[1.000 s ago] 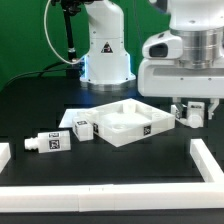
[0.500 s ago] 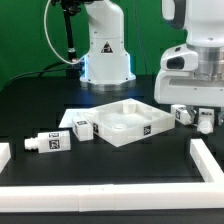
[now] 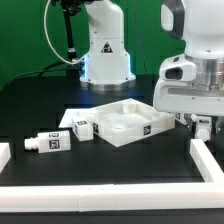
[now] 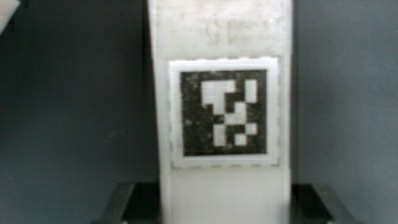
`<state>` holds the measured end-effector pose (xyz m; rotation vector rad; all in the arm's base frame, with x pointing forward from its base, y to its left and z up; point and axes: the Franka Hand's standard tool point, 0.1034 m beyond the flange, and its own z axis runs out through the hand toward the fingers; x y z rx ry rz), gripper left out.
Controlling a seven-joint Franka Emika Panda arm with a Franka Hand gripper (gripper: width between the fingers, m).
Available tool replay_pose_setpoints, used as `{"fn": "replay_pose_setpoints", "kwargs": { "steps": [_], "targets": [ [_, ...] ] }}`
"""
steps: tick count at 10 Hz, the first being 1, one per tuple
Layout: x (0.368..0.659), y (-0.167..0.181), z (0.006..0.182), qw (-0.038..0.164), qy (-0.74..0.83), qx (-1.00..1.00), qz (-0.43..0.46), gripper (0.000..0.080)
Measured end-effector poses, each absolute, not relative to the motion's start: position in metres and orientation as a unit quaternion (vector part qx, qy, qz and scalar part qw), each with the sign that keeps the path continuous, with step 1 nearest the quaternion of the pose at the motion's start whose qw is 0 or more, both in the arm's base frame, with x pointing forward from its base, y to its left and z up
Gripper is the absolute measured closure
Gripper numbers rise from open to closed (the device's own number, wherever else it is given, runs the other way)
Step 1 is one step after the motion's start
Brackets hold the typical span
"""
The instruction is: Assemble one leg
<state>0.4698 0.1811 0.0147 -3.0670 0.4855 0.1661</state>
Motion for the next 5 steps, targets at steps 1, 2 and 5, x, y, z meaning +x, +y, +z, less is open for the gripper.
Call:
{"fn": "replay_pose_setpoints", "kwargs": {
  "steps": [1,2,5],
  "targets": [
    [0.4702,0.1809,0.0151,0.016,0.156,-0.986,0.053,0.0515],
    [0.47,0.1809,0.0148,0.016,0.156,-0.986,0.053,0.0441],
    [0.4737,0.1733,0.0237,0.02,0.136,-0.989,0.05,0.0243]
  ]
}}
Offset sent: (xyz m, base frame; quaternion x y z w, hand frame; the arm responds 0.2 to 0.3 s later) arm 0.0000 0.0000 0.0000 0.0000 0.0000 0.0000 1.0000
